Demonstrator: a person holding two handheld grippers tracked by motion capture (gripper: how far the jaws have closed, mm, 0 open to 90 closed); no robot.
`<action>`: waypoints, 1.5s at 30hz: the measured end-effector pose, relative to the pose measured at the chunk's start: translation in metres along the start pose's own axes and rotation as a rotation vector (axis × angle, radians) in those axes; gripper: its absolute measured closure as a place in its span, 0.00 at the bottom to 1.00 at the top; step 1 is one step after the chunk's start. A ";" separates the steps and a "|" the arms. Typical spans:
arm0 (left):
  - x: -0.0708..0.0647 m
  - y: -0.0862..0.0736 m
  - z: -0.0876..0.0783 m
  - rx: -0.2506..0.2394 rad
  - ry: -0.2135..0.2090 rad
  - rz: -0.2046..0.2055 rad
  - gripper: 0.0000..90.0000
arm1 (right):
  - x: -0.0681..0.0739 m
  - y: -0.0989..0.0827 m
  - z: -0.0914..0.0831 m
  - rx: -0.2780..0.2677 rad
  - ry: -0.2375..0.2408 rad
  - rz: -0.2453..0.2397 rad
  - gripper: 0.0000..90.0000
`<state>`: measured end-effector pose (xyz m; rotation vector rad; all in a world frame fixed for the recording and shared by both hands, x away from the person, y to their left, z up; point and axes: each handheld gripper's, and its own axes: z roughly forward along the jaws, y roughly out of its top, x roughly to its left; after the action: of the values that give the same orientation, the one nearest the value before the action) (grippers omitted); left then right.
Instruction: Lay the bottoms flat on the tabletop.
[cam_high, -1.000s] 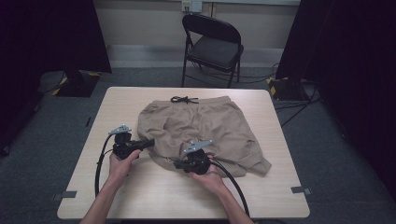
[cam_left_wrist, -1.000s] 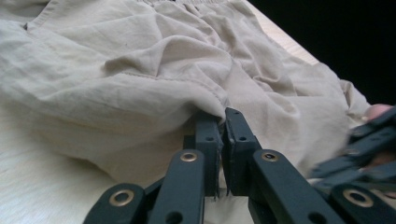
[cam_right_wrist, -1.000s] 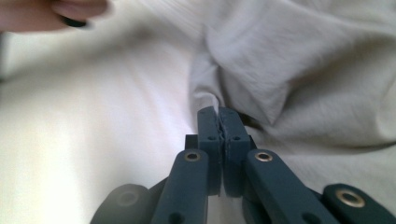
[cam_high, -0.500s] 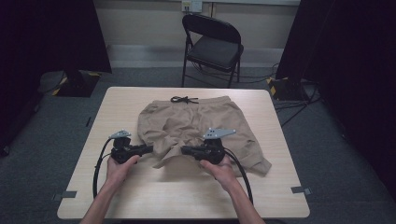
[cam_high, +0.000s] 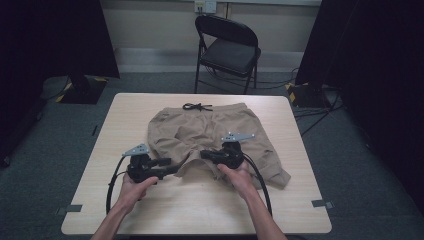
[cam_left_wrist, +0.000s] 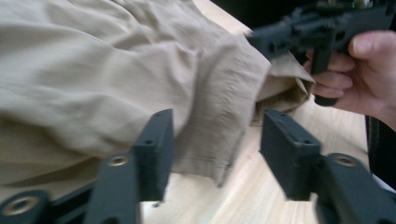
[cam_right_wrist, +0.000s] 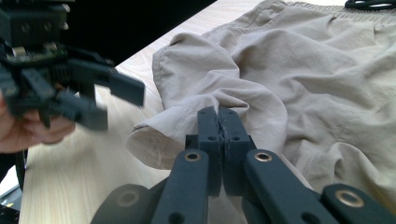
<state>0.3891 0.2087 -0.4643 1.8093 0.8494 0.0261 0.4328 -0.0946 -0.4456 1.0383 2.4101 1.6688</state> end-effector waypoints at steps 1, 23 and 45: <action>-0.002 0.000 0.004 0.015 0.010 0.009 0.45 | 0.000 0.001 0.000 -0.002 0.000 0.000 1.00; 0.029 -0.003 -0.023 -0.097 0.093 -0.100 0.97 | 0.017 -0.025 -0.030 -0.033 -0.018 0.023 0.55; 0.043 0.001 -0.038 -0.134 0.133 -0.138 0.96 | 0.029 -0.080 -0.007 0.197 -0.044 -0.072 0.60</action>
<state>0.4063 0.2636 -0.4637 1.6339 1.0407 0.1134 0.3676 -0.1007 -0.5004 0.9859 2.5913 1.3944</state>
